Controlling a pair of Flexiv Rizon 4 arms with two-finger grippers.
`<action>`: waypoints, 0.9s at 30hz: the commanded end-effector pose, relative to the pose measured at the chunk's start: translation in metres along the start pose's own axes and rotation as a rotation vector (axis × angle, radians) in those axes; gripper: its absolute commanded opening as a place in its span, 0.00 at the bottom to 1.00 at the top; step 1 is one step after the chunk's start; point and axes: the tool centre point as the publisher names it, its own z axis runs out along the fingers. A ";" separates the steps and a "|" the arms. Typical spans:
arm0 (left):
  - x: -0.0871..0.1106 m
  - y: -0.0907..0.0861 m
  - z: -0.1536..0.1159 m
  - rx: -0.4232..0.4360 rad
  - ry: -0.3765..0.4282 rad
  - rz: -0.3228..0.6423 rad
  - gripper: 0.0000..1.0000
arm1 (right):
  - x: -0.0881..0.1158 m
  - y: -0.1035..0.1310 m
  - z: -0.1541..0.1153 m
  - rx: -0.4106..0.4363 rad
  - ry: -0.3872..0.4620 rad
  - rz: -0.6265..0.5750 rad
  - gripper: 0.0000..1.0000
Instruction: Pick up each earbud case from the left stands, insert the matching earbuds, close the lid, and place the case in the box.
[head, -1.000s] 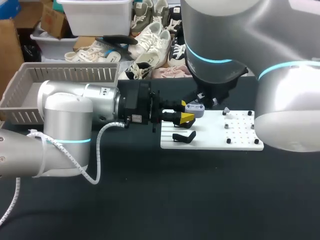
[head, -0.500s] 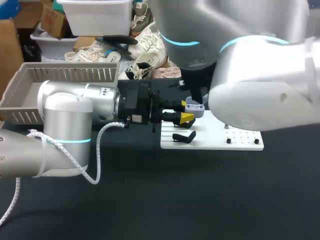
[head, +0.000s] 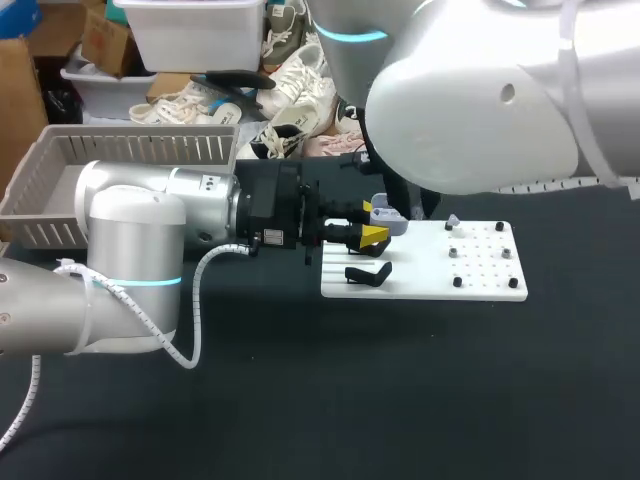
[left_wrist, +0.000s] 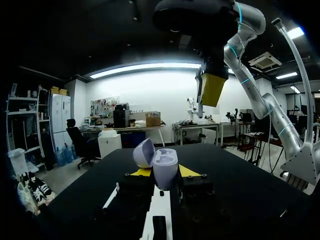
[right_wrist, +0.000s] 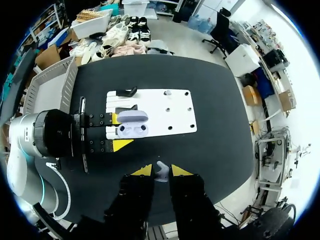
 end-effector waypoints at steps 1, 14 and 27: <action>0.000 -0.001 0.000 -0.005 0.000 0.001 0.00 | 0.002 0.000 0.000 0.001 -0.003 0.001 0.00; 0.000 -0.001 0.000 -0.005 0.000 0.001 0.00 | -0.027 0.015 -0.008 0.142 0.085 0.325 0.00; 0.000 -0.001 0.000 -0.005 0.000 0.001 0.00 | -0.029 0.018 -0.008 0.058 0.172 0.365 0.00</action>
